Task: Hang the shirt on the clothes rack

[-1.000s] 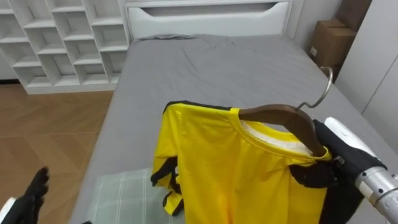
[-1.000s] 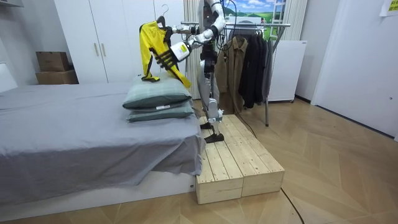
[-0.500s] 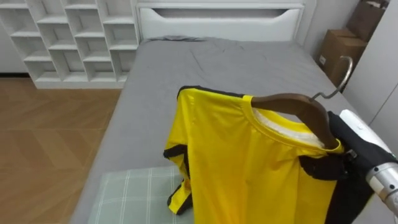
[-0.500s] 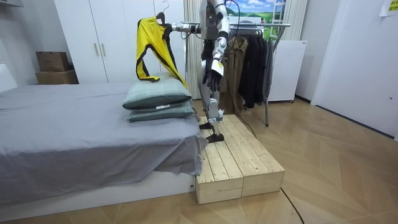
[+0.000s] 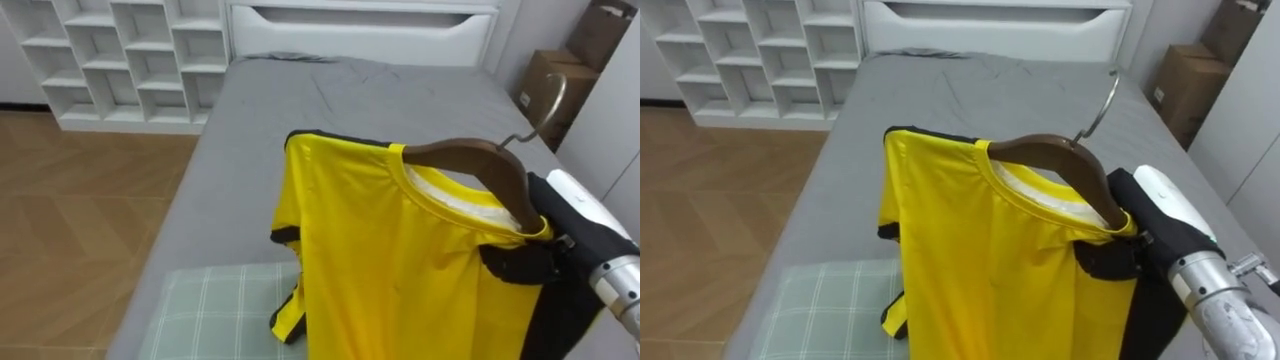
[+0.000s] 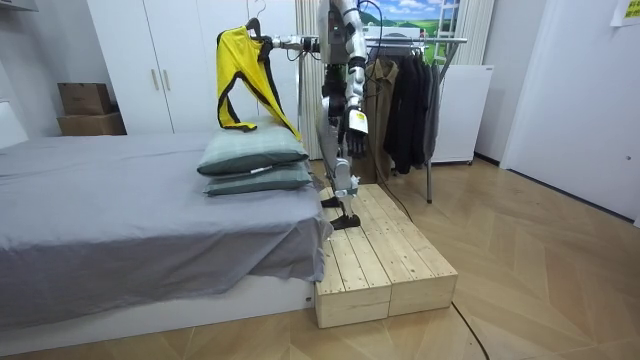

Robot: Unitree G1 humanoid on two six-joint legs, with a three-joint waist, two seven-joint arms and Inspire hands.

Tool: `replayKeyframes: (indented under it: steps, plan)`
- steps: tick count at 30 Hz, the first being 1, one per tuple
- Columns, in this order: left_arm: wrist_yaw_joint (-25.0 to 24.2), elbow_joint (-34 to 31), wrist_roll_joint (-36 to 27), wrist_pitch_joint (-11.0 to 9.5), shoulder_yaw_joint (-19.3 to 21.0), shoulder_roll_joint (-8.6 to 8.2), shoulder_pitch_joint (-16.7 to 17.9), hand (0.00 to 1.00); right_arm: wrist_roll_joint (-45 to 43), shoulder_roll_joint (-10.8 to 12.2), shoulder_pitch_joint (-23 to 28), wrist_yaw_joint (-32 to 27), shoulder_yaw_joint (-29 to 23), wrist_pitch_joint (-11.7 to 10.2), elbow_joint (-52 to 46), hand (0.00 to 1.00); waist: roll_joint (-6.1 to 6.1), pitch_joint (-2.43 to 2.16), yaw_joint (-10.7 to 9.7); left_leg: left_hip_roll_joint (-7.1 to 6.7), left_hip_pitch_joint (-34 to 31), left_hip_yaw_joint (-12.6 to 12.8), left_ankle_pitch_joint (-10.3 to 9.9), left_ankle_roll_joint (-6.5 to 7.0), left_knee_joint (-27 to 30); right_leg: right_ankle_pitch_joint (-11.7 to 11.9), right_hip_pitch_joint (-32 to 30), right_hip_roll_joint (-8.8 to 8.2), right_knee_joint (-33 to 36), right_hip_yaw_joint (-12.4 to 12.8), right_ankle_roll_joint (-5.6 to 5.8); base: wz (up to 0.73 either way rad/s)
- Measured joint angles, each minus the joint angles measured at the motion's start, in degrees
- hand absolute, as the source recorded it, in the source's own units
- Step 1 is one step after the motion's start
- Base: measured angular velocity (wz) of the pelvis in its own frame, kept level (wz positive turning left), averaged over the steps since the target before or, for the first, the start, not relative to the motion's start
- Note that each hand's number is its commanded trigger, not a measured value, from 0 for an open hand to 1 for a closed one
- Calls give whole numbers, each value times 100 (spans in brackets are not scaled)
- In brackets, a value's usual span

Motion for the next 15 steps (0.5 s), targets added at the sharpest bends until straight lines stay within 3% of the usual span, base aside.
replayKeyframes:
  steps: [2, 7, 15]
  plan:
    - [-25, -8, 4, 0, -107, -31, -94, 0, -88, 62, 1, 0, 30, 0, 0, 100, -40, 16, -31, 3, -3, 7, -12, -6, 1, -1, -6, 3, -2, 0, 1, -2]
    - [-308, -92, 47, 24, -482, -90, -239, 0, -233, 72, 0, 59, 122, 16, -37, 100, -130, -16, -212, -2, -11, 12, -36, 8, 2, -4, 10, 3, -12, 8, 7, 0]
    - [-341, -370, 653, 117, -1177, -204, -483, 0, -228, 104, 3, 141, 175, 70, -426, 100, -258, 0, -454, 1, 45, 66, -36, 8, 5, -4, 16, -4, 3, 31, 11, -3]
